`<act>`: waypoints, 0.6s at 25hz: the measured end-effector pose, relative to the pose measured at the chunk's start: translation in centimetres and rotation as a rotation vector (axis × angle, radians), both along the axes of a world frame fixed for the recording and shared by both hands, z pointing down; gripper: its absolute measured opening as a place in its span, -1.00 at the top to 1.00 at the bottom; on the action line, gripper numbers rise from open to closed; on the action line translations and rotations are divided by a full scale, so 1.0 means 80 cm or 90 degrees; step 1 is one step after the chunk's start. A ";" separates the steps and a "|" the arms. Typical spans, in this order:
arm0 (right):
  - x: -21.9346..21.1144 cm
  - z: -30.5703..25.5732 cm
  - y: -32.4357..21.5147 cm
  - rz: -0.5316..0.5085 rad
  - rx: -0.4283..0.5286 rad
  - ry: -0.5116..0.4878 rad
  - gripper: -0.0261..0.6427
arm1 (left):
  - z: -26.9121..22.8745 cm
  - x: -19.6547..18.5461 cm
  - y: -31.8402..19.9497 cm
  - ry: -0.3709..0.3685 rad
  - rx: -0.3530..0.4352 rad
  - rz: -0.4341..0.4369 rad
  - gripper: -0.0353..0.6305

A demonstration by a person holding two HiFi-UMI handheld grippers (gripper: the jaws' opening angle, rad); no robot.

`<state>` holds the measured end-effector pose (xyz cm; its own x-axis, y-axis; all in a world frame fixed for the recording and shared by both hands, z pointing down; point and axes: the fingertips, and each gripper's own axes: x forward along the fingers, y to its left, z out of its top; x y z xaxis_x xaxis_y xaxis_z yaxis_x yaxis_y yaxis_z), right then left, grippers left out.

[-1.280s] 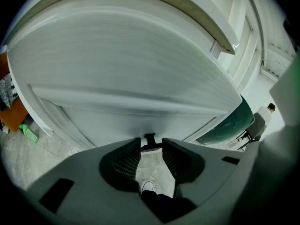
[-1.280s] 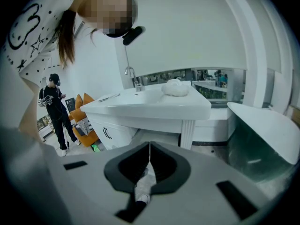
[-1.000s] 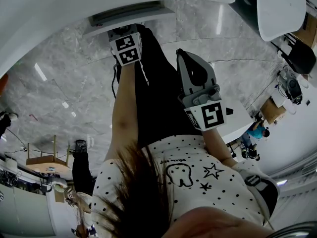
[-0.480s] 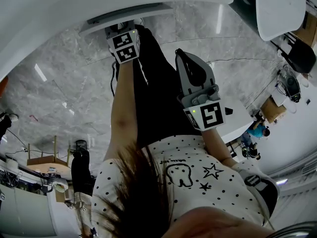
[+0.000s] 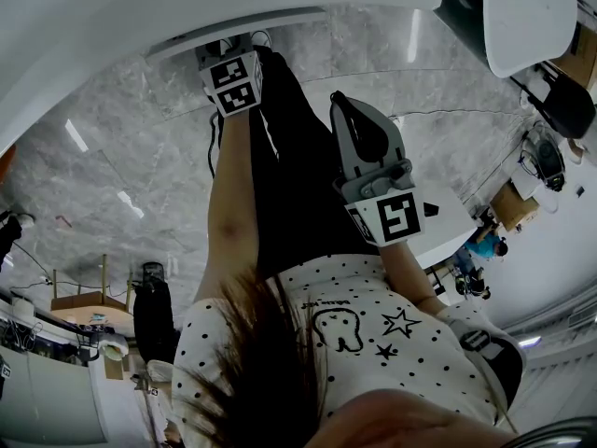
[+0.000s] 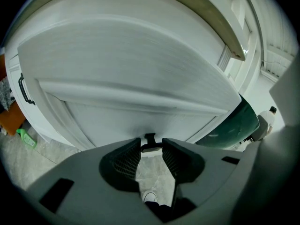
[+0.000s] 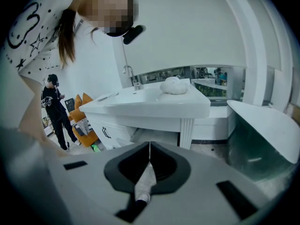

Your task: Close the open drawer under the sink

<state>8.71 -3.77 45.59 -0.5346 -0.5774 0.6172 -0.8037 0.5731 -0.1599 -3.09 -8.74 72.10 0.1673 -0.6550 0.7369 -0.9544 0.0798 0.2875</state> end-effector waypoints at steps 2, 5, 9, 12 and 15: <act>0.002 0.001 -0.005 0.001 0.000 0.000 0.88 | 0.001 0.002 -0.005 -0.001 0.000 0.000 0.46; 0.006 0.001 -0.008 0.002 0.000 0.000 0.88 | 0.001 0.004 -0.011 -0.002 0.004 -0.001 0.46; 0.005 0.002 -0.008 0.003 -0.002 0.003 0.88 | 0.000 0.000 -0.020 -0.001 0.007 -0.001 0.46; 0.004 0.002 -0.007 0.003 -0.003 0.003 0.88 | -0.002 -0.002 -0.028 -0.002 0.013 -0.001 0.46; 0.004 0.003 -0.008 0.005 -0.004 0.003 0.88 | -0.004 -0.005 -0.036 -0.006 0.019 0.001 0.46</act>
<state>9.07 -4.43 45.80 -0.5265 -0.5782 0.6233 -0.8092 0.5656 -0.1589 -3.51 -11.65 71.79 0.1621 -0.6759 0.7189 -0.9571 0.0695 0.2812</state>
